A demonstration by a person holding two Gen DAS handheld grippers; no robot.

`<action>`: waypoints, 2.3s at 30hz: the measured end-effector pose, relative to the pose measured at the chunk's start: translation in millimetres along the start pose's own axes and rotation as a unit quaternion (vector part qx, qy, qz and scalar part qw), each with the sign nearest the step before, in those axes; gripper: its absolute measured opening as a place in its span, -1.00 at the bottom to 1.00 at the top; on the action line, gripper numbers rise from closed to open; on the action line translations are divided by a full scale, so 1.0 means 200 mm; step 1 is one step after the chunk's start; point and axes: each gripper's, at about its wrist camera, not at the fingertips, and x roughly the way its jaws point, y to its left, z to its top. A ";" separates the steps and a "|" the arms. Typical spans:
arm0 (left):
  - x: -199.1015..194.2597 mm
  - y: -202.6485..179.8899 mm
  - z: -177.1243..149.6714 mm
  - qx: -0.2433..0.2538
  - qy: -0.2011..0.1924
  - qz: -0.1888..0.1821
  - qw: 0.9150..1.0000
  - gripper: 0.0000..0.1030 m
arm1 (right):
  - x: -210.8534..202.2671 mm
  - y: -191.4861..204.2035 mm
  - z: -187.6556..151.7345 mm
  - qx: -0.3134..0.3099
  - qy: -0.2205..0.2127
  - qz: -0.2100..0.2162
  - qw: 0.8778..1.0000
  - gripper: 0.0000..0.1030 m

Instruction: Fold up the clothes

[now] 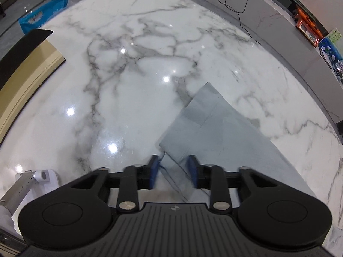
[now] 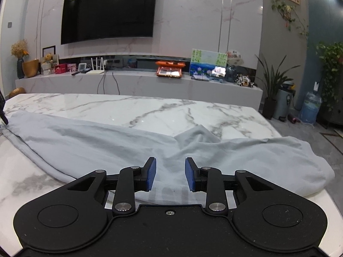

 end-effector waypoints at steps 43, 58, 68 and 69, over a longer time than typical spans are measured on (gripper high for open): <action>-0.22 -1.17 -1.14 0.426 -0.094 -0.156 0.886 -0.82 | 0.09 -0.05 0.00 0.063 0.081 0.012 0.995 -0.42; -0.23 -0.89 -1.28 0.455 -0.115 -0.197 0.861 -0.31 | 0.08 -0.04 0.03 0.092 0.071 0.061 0.991 -0.42; -0.21 -0.51 -1.07 0.403 -0.148 -0.148 0.891 -0.31 | 0.30 0.22 0.21 0.059 0.083 0.157 0.982 -0.42; -0.21 -0.49 -1.06 0.400 -0.152 -0.149 0.891 -0.31 | 0.34 0.24 0.22 0.061 0.090 0.161 0.981 -0.42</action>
